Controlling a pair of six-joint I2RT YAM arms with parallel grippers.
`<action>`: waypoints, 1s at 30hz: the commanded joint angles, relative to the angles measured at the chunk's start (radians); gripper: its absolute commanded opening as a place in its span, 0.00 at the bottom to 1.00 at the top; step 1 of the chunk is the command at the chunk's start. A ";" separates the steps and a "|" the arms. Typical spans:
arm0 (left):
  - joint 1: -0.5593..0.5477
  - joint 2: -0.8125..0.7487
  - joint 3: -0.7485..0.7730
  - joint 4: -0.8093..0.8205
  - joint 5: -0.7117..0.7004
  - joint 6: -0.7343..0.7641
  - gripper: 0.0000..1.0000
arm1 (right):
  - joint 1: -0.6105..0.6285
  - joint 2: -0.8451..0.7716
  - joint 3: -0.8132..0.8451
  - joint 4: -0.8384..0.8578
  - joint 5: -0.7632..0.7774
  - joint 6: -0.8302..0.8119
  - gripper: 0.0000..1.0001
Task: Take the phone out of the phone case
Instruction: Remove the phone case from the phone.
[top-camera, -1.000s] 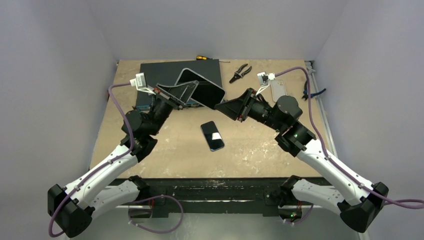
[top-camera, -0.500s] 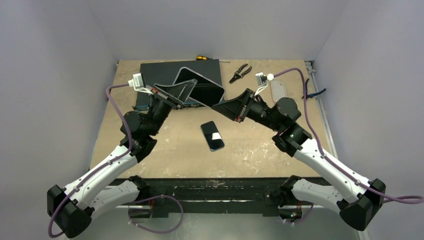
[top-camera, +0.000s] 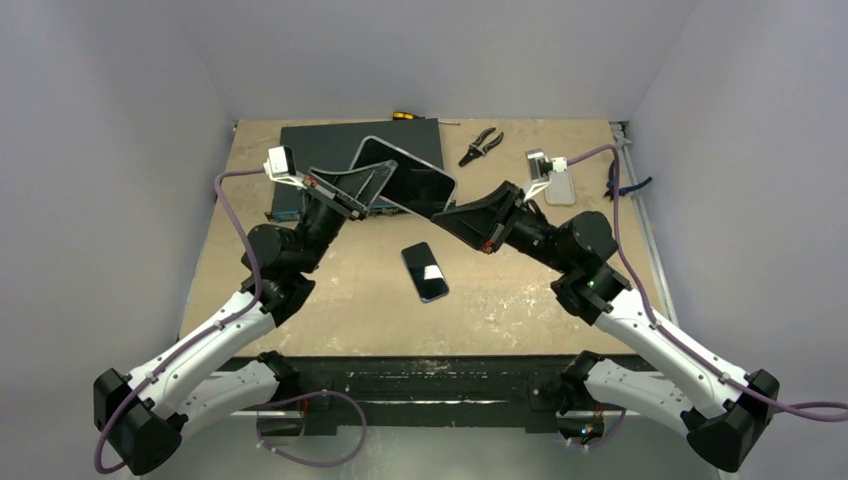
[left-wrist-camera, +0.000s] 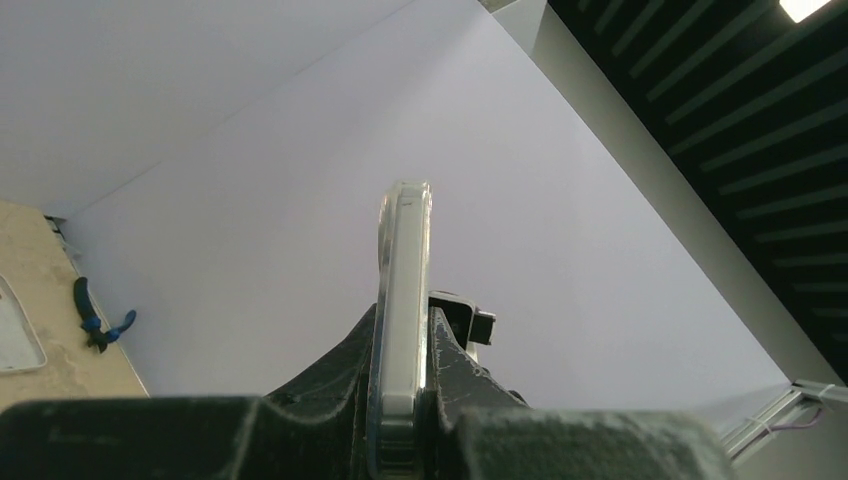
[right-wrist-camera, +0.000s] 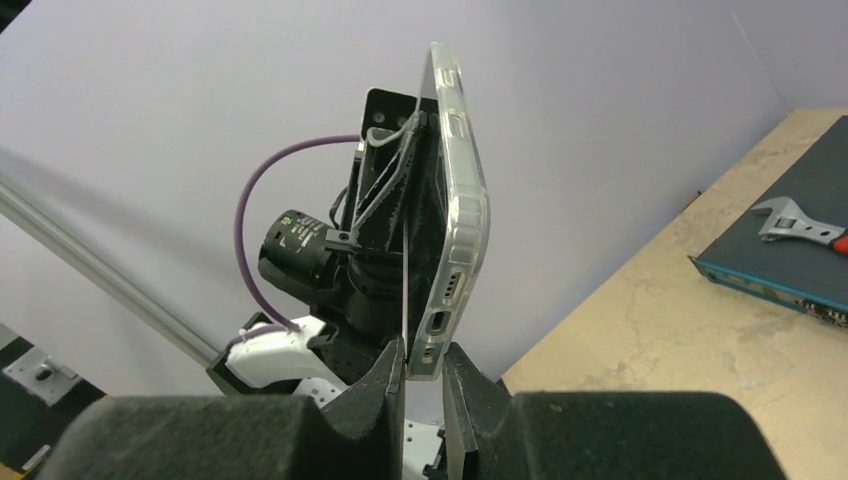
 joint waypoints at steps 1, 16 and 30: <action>0.012 0.036 0.019 -0.056 0.001 -0.037 0.00 | 0.001 -0.064 0.082 0.125 -0.015 -0.100 0.00; 0.012 0.185 -0.065 0.026 0.131 -0.233 0.00 | 0.006 -0.101 0.121 0.321 -0.063 -0.167 0.00; 0.005 0.330 -0.065 0.105 0.241 -0.295 0.00 | 0.005 -0.047 0.235 0.407 -0.178 -0.192 0.00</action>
